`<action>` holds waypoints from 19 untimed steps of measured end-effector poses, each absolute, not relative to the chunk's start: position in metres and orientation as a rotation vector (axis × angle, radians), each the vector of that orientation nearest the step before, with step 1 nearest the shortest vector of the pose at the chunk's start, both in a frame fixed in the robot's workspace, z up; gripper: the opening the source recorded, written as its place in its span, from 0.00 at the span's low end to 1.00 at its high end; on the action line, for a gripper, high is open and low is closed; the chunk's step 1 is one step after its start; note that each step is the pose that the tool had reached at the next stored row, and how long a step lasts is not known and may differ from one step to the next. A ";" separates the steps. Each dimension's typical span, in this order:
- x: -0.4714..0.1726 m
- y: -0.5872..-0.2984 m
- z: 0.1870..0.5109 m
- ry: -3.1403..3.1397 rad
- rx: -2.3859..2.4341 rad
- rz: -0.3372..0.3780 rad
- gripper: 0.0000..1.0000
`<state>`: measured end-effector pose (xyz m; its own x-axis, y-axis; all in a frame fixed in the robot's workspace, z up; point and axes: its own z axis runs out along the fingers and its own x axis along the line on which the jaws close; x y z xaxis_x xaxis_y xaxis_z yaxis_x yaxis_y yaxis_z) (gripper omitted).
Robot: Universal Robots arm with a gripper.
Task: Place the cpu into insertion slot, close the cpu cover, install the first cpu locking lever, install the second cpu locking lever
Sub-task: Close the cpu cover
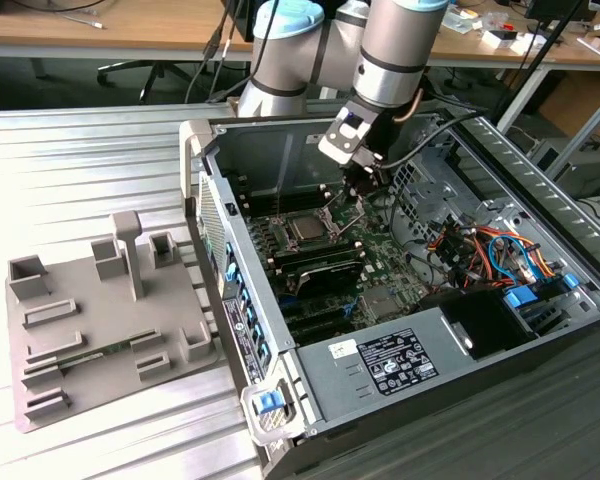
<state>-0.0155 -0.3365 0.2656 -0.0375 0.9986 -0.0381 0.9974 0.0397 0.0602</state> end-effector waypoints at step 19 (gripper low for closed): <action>0.035 -0.332 0.264 2.237 2.151 -0.015 0.11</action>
<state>0.0348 -0.3315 0.2644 -0.0390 0.9987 -0.0341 0.9990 0.0397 0.0196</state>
